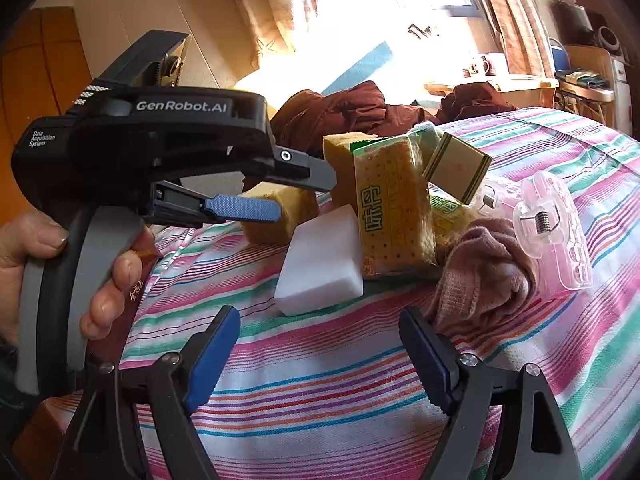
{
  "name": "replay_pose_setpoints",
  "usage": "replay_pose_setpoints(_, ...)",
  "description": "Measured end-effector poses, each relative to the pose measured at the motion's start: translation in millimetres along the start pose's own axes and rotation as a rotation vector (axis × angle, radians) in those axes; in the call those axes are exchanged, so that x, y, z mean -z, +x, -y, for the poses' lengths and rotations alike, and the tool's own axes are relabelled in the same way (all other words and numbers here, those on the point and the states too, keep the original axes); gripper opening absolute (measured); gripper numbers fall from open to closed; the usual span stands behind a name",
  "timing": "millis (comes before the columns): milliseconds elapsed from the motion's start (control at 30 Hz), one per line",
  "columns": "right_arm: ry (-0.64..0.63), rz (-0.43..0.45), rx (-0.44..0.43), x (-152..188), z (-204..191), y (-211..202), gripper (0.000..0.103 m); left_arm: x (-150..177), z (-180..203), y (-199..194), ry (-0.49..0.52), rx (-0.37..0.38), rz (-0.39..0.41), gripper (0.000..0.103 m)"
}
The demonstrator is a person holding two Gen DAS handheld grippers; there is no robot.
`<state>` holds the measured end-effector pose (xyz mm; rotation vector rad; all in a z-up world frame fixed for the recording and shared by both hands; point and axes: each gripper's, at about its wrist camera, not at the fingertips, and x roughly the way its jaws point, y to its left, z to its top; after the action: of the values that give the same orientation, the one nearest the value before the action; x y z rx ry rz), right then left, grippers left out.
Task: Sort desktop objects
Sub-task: 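Grasp another white melamine sponge from the pile with the left tool, then grasp the WEIDAN cracker pack with the right tool while the left tool holds the sponge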
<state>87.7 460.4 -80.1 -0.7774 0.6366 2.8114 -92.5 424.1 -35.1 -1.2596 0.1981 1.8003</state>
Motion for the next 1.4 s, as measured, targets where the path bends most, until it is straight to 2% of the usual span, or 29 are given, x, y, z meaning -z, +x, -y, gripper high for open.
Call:
replay_pose_setpoints(167, 0.01, -0.009, 0.022, 6.7, 7.8, -9.0, 0.083, 8.2, 4.5, 9.5, -0.008, -0.038, -0.093, 0.071)
replay_pose_setpoints(267, 0.017, -0.005, 0.027, 7.7, 10.5, -12.9, 0.083, 8.8, 9.3, 17.8, -0.031, -0.029, -0.129, 0.083)
replay_pose_setpoints(467, 0.015, 0.021, 0.022, 4.6, 9.7, -21.5, 0.084, 11.9, 13.7, 30.5, -0.07, -0.08, -0.157, 0.082)
replay_pose_setpoints(667, 0.018, 0.035, 0.025, 2.0, 10.5, -26.6, 0.084, 13.5, 17.5, 38.8, -0.048, -0.154, -0.187, 0.082)
replay_pose_setpoints(767, 0.012, 0.04, 0.032, 1.3, 10.6, -30.3, 0.084, 17.7, 9.7, 44.8, -0.073, -0.159, -0.214, 0.079)
replay_pose_setpoints(833, 0.009, 0.045, 0.04, 1.3, 11.3, -33.3, 0.084, 20.2, 2.6, 42.3, -0.105, -0.133, -0.197, 0.076)
replay_pose_setpoints(900, 0.011, 0.046, 0.045, 1.2, 12.6, -34.9, 0.084, 21.8, 0.3, 38.6, -0.11, -0.125, -0.181, 0.07)
replay_pose_setpoints(1033, 0.008, 0.05, 0.046, 0.5, 12.9, -39.1, 0.084, 27.7, -2.2, 31.0, -0.104, -0.118, -0.148, 0.067)
replay_pose_setpoints(1200, 0.004, 0.056, 0.043, -0.6, 12.4, -44.9, 0.084, 46.8, -5.9, 8.7, -0.057, -0.129, -0.084, 0.065)
replay_pose_setpoints(1267, 0.008, 0.058, 0.032, -1.7, 11.4, -47.3, 0.084, 57.6, -13.0, -5.5, -0.064, -0.118, -0.064, 0.065)
replay_pose_setpoints(1400, 0.012, 0.067, 0.001, -9.2, 3.5, -50.3, 0.084, 84.6, -24.7, -38.4, -0.018, -0.141, -0.02, 0.065)
